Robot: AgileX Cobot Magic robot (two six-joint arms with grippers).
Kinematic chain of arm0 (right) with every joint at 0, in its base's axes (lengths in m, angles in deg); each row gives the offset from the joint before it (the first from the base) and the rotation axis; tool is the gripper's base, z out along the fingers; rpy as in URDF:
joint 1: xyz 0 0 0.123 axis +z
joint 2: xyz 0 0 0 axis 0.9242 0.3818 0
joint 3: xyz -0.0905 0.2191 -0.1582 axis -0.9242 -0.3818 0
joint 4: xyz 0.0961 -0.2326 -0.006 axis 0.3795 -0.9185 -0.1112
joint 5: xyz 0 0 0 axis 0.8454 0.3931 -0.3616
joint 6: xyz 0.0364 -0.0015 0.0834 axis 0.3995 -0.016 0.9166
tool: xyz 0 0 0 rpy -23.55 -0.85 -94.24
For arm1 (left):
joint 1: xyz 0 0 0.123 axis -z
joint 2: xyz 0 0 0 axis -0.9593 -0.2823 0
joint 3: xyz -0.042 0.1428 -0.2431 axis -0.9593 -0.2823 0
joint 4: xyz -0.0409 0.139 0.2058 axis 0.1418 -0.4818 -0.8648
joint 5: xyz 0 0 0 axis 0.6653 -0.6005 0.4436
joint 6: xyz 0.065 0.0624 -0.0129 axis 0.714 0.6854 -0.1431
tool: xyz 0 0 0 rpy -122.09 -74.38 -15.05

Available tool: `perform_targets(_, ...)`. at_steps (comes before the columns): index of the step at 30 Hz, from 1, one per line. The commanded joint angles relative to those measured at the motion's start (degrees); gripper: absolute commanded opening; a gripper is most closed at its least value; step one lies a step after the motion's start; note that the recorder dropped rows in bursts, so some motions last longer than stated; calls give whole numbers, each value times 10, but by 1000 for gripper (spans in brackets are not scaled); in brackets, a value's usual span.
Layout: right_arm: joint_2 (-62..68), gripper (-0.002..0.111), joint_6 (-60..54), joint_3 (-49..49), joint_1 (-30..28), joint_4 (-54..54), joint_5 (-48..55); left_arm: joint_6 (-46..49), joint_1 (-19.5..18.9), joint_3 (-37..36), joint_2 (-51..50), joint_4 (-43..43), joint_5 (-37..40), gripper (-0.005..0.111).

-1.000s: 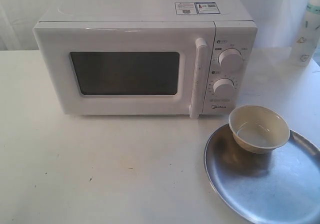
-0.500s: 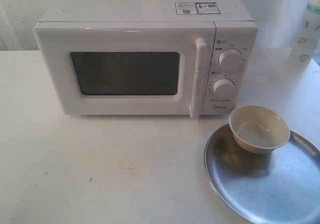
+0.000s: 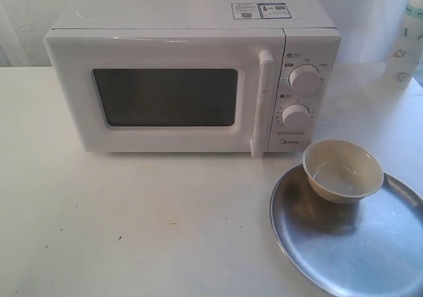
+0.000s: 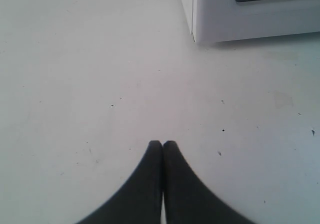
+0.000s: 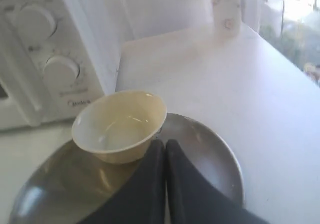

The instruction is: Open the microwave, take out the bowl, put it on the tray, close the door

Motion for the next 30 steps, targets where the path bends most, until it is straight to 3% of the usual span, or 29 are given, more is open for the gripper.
perform_targets(1, -3, 0, -384, -4, 1, 186, -12, 0, 3, 2, 1, 6, 2, 0)
perform_targets(8, -3, 0, -384, -4, 0, 211, -11, 0, 3, 2, 1, 6, 2, 0)
perform_targets(22, -3, 0, -281, -4, -75, 211, 1, 0, 3, 2, 1, 6, 2, 0)
perform_targets(30, -3, 0, -271, -4, -85, 211, 1, 0, 3, 2, 1, 6, 2, 0)
